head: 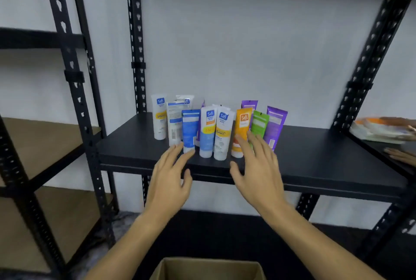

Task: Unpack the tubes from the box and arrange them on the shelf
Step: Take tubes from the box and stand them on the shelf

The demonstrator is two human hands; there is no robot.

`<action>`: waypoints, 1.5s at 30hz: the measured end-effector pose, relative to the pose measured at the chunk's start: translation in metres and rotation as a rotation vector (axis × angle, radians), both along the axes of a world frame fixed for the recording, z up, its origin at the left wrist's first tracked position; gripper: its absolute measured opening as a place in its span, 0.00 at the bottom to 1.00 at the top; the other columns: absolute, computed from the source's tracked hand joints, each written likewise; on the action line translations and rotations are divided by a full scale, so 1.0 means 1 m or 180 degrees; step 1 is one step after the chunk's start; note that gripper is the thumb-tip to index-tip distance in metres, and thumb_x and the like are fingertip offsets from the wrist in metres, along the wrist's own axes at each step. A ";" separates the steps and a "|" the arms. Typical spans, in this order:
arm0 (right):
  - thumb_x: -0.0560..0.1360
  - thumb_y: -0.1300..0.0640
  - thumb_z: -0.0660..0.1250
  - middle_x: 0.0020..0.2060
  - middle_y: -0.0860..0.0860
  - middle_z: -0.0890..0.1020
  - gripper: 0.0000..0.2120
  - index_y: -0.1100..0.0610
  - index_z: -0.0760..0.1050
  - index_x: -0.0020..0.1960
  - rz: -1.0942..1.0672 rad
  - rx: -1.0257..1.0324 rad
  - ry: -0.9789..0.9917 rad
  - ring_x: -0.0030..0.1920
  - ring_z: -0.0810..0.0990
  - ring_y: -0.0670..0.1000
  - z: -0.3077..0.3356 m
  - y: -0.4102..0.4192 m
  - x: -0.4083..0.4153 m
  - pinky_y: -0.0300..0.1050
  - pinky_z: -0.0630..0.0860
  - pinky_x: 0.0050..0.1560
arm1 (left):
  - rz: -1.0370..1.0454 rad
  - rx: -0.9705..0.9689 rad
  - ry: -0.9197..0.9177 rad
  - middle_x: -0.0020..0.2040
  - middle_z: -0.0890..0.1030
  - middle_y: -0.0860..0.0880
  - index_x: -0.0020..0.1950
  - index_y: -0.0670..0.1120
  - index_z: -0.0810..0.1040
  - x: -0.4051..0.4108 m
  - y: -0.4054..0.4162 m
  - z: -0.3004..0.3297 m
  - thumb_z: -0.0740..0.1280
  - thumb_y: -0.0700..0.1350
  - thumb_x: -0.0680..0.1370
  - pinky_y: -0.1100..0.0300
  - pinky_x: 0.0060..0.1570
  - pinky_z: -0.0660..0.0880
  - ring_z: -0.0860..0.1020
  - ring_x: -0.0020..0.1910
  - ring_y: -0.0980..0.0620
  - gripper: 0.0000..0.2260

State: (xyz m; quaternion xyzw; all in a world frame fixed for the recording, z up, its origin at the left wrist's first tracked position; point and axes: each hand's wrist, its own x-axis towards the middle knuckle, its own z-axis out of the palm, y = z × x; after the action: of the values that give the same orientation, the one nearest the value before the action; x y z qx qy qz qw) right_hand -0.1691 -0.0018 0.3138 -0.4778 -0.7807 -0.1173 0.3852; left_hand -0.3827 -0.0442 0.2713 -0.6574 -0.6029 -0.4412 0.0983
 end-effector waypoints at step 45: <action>0.80 0.40 0.58 0.66 0.54 0.74 0.22 0.51 0.69 0.69 -0.0282 -0.4888 -0.1615 0.63 0.75 0.58 -0.386 -0.076 0.035 0.52 0.73 0.58 | -0.0726 -0.4074 0.1410 0.76 0.64 0.47 0.76 0.50 0.63 0.043 -0.074 -0.366 0.61 0.48 0.81 0.48 0.71 0.58 0.62 0.75 0.46 0.23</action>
State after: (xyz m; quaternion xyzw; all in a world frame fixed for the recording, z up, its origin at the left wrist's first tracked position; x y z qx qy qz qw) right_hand -0.1344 -0.0783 -0.0723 -0.5983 -0.6874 0.3315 -0.2442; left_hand -0.3394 -0.1180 -0.0945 -0.7202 -0.6375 0.1391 -0.2356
